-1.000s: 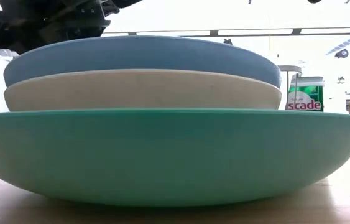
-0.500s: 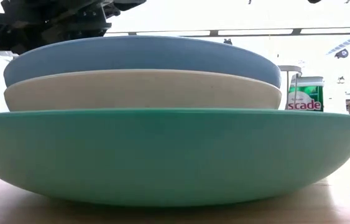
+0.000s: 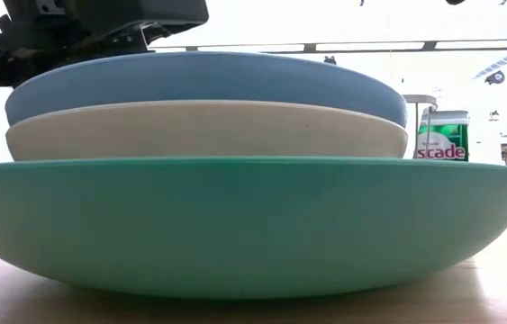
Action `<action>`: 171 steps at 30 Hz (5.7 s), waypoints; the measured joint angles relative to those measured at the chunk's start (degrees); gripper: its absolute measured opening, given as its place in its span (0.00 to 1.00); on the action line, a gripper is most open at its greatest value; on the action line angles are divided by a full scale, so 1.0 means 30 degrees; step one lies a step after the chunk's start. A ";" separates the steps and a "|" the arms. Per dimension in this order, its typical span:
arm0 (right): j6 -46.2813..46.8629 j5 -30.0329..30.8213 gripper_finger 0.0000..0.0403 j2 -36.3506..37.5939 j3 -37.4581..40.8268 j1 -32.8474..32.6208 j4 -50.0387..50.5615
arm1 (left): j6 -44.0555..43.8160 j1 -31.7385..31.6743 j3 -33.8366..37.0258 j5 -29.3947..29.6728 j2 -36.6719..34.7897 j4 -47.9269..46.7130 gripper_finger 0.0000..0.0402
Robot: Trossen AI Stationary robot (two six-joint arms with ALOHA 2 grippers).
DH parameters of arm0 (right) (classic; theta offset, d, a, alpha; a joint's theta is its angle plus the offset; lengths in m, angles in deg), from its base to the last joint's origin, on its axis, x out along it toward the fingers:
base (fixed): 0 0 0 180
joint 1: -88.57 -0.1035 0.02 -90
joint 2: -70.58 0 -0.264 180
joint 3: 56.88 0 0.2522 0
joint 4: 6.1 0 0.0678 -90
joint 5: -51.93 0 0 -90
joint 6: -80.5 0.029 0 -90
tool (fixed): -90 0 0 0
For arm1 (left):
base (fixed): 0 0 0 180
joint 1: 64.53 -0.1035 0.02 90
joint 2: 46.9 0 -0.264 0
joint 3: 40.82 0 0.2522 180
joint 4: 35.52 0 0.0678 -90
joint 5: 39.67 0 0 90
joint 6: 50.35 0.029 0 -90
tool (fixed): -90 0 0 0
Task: Sort dishes
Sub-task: Put the blue plate in the dish rack
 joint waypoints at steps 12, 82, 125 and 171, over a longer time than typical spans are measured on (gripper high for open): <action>-0.0286 0.0000 0.40 0.0000 0.0000 -0.0003 0.0003 | 0.0000 0.0000 -0.0034 0.0032 -0.0007 -0.0164 0.01; -0.1079 -0.0517 0.47 -0.8523 -0.4913 0.3461 -0.1679 | 1.1275 0.0874 -1.5344 1.0130 0.4743 -0.8250 0.00; -2.0848 -0.0868 0.01 0.0398 -0.5340 0.4413 -0.0759 | 1.8639 0.2667 -1.5759 1.1316 0.3395 -0.9342 0.51; -3.3791 -2.5645 0.01 -1.3377 -1.4957 2.2163 -0.2092 | 1.4727 0.2878 -0.1108 1.5412 -0.7547 -0.9311 0.51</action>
